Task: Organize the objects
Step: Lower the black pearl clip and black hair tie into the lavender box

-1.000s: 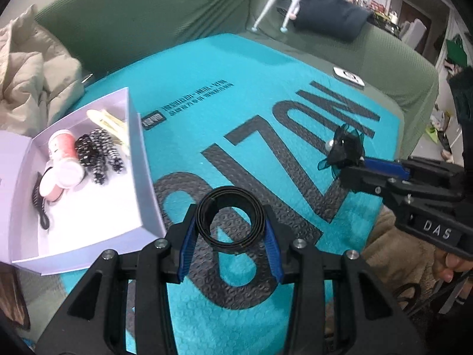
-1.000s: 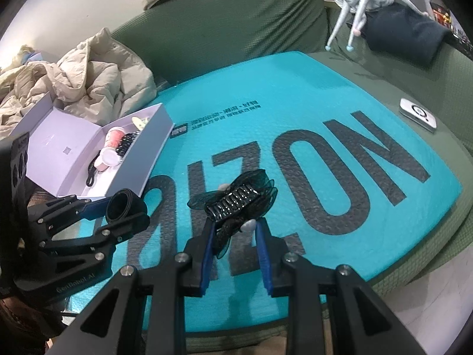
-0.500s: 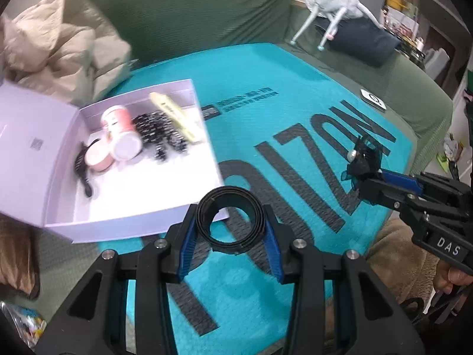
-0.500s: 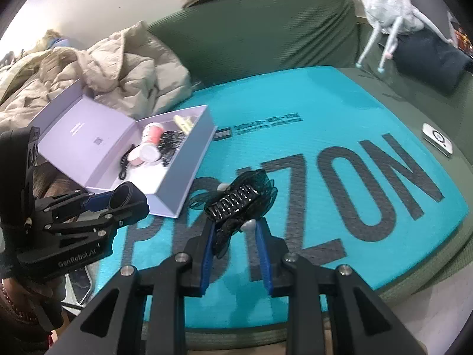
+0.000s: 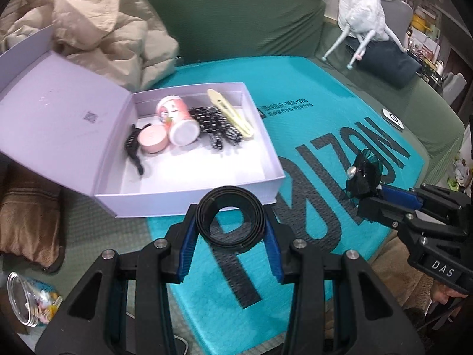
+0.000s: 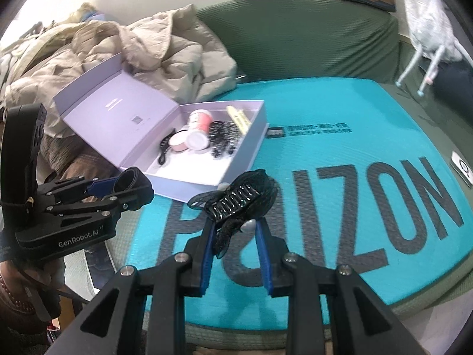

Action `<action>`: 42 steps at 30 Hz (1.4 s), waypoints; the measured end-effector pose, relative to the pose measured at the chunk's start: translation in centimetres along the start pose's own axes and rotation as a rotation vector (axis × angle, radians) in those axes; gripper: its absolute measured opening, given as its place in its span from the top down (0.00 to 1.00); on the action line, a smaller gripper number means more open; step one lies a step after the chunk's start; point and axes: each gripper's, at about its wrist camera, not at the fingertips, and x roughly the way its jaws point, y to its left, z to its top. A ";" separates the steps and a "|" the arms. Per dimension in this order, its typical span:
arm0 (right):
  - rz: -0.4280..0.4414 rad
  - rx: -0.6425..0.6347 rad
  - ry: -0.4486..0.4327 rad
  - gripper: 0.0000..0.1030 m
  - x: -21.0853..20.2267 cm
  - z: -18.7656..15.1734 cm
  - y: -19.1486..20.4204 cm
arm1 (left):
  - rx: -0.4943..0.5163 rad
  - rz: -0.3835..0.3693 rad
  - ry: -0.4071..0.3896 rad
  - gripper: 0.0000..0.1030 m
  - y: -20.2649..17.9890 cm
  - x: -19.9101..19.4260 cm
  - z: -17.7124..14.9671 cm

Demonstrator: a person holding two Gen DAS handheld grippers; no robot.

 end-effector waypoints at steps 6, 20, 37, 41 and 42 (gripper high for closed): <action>0.038 -0.045 0.009 0.74 0.6 0.2 2.1 | -0.032 0.024 -0.011 0.62 1.5 -1.3 -0.7; 0.098 -0.135 0.070 0.74 3.9 2.1 5.4 | -0.083 0.051 -0.002 0.62 4.7 -1.1 -0.2; 0.143 -0.200 0.125 0.74 8.6 5.7 7.0 | -0.090 0.048 0.038 0.62 7.5 2.7 2.9; 0.144 -0.188 0.133 0.74 9.5 6.4 6.5 | -0.082 0.040 0.046 0.62 7.7 3.6 3.6; 0.144 -0.188 0.134 0.74 9.7 6.6 6.5 | -0.079 0.038 0.046 0.62 7.8 3.9 3.9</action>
